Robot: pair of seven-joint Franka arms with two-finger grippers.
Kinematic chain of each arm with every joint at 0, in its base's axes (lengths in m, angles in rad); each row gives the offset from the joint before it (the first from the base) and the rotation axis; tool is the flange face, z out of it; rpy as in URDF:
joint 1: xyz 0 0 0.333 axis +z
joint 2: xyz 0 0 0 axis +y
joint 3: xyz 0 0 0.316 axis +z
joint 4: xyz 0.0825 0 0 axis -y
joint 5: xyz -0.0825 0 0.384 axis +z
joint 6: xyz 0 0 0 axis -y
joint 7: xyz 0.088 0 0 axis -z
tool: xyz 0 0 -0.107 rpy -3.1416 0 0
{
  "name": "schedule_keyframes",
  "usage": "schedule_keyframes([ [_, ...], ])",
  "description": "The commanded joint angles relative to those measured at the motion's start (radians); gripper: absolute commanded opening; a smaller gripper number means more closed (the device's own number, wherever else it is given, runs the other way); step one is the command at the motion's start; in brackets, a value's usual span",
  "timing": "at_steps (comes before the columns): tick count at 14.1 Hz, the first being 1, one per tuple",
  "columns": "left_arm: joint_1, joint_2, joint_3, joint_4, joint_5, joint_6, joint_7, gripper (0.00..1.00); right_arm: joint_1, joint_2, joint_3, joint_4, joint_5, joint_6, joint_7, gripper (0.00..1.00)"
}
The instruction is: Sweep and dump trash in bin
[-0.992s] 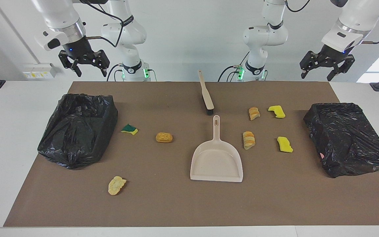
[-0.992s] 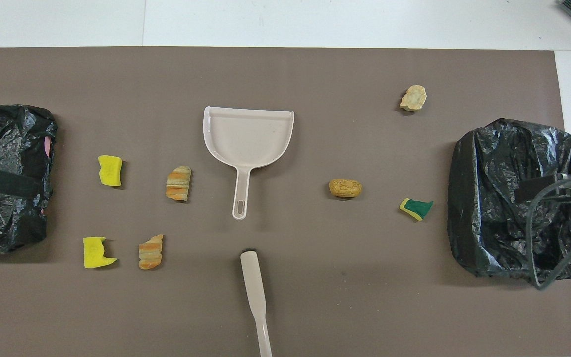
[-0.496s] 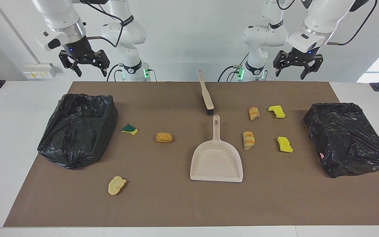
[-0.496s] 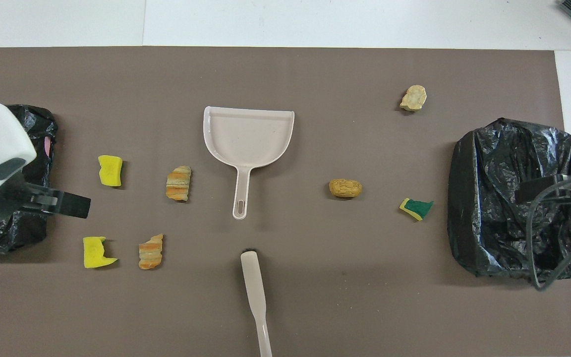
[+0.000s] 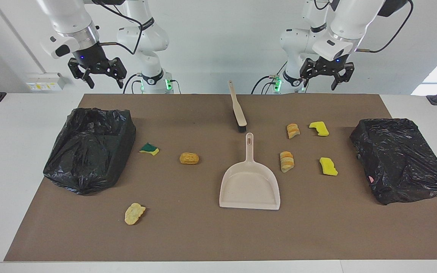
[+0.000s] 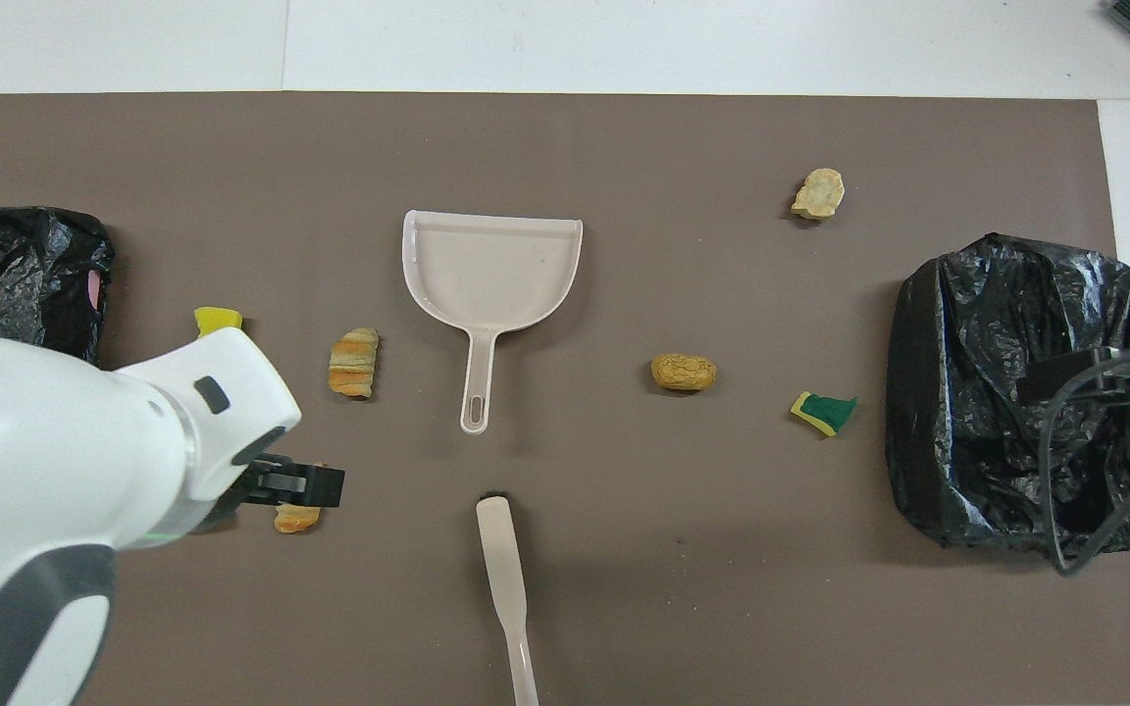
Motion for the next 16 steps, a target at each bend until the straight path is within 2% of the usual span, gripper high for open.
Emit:
schedule_keyframes([
  [1, -0.090, -0.052, 0.016, -0.121, -0.032, 0.097, -0.090, 1.00, -0.010, -0.029, 0.000, -0.035, 0.014, 0.004, 0.005, 1.00],
  [6, -0.190, -0.056, 0.015, -0.190, -0.061, 0.146, -0.193, 1.00, -0.012, -0.032, 0.000, -0.039, 0.014, 0.003, 0.003, 1.00],
  [10, -0.248, -0.056, 0.016, -0.252, -0.116, 0.180, -0.202, 1.00, -0.014, -0.034, 0.000, -0.044, 0.014, 0.004, 0.003, 1.00],
  [15, -0.359, -0.044, 0.015, -0.371, -0.116, 0.316, -0.316, 1.00, -0.012, -0.034, 0.000, -0.044, 0.014, 0.003, 0.003, 1.00],
  [16, -0.408, -0.035, 0.016, -0.411, -0.116, 0.367, -0.358, 1.00, -0.014, -0.034, 0.000, -0.044, 0.014, 0.004, 0.003, 1.00],
])
